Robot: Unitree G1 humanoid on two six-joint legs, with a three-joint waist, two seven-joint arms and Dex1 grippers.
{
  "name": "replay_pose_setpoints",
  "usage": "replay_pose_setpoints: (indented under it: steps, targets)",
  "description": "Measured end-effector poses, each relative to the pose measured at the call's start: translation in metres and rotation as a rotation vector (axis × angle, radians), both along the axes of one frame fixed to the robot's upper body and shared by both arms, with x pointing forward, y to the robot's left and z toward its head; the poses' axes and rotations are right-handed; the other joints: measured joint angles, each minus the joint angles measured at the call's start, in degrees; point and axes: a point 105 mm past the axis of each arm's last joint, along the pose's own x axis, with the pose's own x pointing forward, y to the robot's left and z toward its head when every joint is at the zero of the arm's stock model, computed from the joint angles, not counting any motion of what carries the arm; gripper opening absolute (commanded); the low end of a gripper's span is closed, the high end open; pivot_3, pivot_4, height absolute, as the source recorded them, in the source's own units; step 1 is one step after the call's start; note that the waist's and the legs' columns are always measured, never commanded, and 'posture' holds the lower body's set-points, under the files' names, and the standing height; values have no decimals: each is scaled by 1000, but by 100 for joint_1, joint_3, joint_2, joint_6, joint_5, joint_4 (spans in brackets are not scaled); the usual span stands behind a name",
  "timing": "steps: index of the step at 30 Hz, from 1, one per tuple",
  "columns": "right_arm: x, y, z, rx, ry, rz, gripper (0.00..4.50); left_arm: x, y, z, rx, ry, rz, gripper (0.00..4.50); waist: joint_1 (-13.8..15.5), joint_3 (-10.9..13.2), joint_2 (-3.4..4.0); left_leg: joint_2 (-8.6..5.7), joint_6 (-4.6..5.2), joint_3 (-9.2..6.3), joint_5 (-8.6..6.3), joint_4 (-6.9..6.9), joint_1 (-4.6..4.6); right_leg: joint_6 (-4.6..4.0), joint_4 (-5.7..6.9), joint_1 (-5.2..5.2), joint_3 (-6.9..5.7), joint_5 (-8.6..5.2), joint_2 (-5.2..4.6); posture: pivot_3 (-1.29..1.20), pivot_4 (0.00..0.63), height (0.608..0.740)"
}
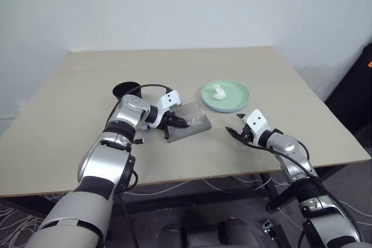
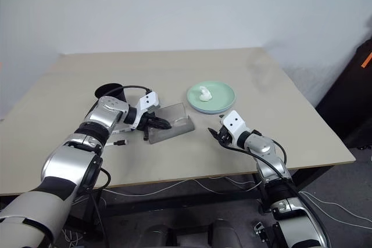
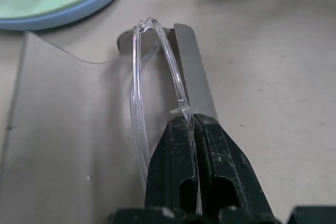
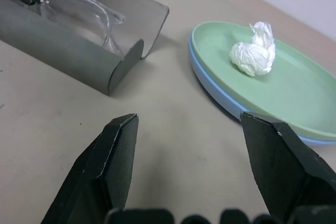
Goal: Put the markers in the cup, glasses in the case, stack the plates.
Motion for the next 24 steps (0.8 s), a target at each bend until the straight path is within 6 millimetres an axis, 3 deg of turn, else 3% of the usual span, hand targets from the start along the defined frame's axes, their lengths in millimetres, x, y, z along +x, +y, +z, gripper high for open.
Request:
replay_pose_setpoints:
  steps: [9, 12, 15, 24]
  targets:
    - [-2, 5, -3, 3, 8, 12, 3366, -6, 2, -2, -25, 81, 6, 23, 1, 0, -1, 0, 0, -2, 0, 0, 0, 0, 0, 0, 0, 0, 0, 0, 0, 740]
    - [-2, 5, -3, 3, 8, 13, 3366, -4, 4, -3, -19, 69, 17, 589, 1, 0, -1, 0, 0, -2, 0, 1, 0, 0, 1, 0, 0, 0, 0, 0, 0, 740]
    - [-2, 8, -3, 5, 10, 19, 3366, 1, 6, -5, -9, 16, 54, 1605, 1, 0, -1, 0, 0, -3, 0, 1, 0, 0, 2, 0, 0, 0, 0, 0, 0, 740]
    - [-3, 9, -4, -3, 10, 23, 3366, 12, 3, 3, -51, -74, 110, 1605, 2, 0, -2, 0, 0, -2, 0, 2, 0, 0, 3, 1, 0, 1, 0, 0, 0, 740]
